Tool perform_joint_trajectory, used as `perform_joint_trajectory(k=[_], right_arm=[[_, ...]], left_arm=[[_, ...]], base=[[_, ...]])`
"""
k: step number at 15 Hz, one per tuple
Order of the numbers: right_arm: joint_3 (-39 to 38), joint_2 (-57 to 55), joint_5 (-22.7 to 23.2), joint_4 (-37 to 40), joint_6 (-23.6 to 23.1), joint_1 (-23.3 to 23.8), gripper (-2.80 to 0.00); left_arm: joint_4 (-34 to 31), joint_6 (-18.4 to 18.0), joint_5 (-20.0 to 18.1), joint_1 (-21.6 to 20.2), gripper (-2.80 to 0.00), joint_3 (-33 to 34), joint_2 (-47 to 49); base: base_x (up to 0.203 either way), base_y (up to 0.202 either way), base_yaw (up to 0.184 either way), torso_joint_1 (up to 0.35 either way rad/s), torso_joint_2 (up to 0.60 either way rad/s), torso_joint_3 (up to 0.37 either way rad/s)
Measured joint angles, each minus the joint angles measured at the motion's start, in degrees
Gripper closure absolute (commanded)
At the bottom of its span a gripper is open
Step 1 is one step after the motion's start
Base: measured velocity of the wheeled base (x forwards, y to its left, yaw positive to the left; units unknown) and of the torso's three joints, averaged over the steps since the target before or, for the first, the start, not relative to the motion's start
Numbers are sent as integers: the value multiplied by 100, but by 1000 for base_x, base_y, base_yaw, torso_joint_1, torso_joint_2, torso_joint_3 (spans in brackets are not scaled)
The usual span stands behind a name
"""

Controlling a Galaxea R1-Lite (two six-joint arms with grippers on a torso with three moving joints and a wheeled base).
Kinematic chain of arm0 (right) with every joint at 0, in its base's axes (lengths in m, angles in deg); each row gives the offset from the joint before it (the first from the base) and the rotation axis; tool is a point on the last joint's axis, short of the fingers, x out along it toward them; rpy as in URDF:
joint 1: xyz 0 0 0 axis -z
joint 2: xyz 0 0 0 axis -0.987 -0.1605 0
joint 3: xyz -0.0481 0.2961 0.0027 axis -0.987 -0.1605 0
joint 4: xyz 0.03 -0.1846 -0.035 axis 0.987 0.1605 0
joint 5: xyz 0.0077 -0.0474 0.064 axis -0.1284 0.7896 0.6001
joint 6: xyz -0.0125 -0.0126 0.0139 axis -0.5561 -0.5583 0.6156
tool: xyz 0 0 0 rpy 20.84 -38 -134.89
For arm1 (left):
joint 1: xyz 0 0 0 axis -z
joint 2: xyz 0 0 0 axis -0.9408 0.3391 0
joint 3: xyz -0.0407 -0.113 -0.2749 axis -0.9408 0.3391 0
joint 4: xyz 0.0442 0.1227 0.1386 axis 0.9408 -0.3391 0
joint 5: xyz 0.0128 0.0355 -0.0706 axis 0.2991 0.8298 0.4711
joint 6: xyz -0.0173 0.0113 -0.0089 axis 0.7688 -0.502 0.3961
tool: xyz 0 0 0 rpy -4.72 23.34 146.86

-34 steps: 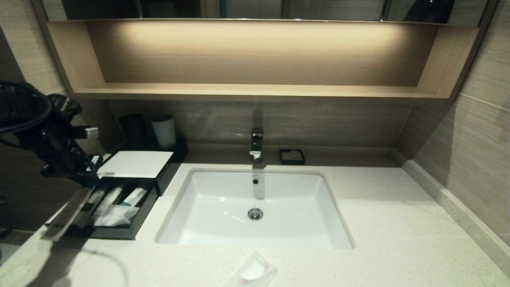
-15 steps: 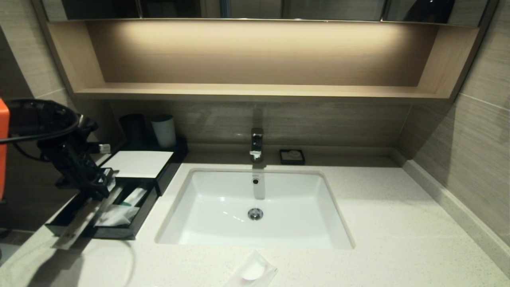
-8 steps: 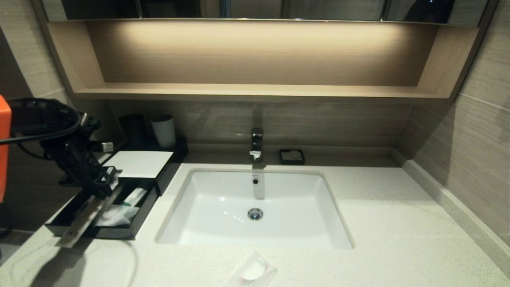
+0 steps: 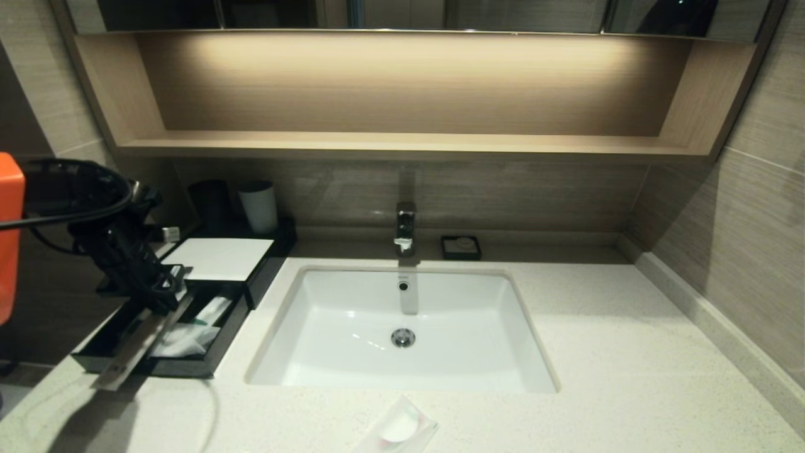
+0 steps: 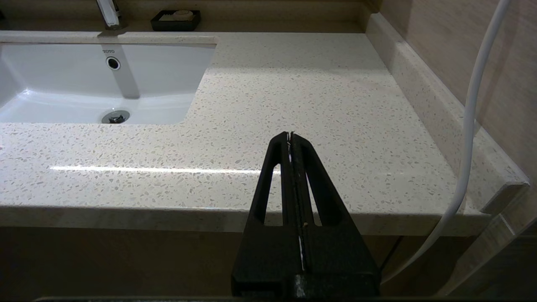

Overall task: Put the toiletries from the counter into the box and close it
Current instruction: Place the bathroom toiletry into the drawer

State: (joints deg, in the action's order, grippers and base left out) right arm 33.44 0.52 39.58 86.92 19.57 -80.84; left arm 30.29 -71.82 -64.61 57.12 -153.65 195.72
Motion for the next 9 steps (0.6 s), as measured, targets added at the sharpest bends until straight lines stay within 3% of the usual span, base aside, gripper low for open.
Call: perform_joint_trajectory(k=[9], right_arm=[[0,0,0,0,0,0,0]], left_arm=[[216,17,6,9,0,-2,143]], base=[[0,0,0,0,0,0]])
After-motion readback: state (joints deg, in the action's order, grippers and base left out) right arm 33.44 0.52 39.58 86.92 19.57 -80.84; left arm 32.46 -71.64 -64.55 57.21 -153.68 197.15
